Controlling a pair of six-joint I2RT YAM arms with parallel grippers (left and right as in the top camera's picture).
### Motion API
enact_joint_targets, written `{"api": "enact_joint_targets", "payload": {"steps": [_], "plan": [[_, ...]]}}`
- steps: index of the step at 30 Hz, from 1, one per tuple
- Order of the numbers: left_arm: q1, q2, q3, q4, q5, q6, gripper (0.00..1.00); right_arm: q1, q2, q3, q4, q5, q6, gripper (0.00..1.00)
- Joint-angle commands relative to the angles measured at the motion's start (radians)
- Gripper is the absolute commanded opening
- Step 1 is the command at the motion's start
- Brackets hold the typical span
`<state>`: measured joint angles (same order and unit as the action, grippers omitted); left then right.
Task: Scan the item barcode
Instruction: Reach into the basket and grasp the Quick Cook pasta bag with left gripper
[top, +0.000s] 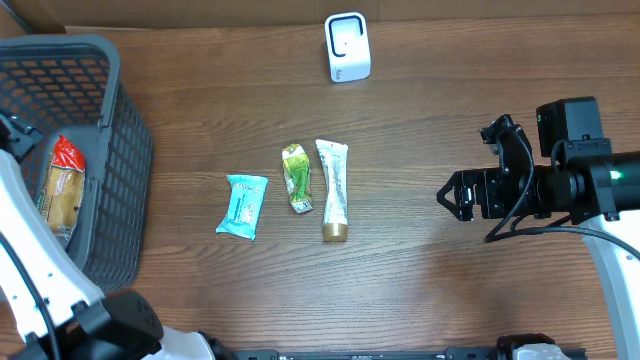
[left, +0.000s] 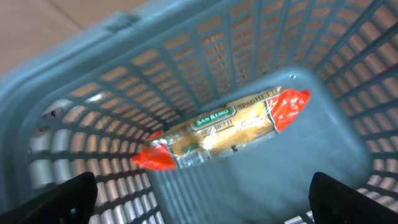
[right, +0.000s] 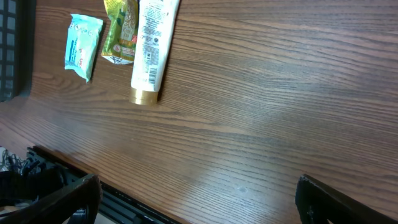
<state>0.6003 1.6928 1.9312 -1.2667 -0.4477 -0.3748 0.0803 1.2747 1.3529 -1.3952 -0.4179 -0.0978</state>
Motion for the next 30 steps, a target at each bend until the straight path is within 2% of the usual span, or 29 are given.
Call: {"api": "enact_joint_targets", "payload": {"steps": [1,9,15,21,30], "plan": [[0.002,0.039,-0.093,0.056,-0.023,0.084,1.00,0.004,-0.002,0.021,0.006,-0.003,-0.004,1.00],[0.002,0.222,-0.213,0.183,0.031,0.323,1.00,0.004,-0.002,0.021,0.009,-0.002,-0.004,1.00],[0.003,0.367,-0.213,0.251,0.031,0.427,1.00,0.004,-0.002,0.021,-0.003,-0.002,-0.004,1.00],[0.019,0.426,-0.213,0.294,0.050,0.535,1.00,0.004,-0.002,0.021,-0.002,-0.002,-0.004,1.00],[0.150,0.482,-0.215,0.313,0.175,0.554,1.00,0.004,0.011,-0.010,0.005,-0.002,-0.003,1.00]]}}
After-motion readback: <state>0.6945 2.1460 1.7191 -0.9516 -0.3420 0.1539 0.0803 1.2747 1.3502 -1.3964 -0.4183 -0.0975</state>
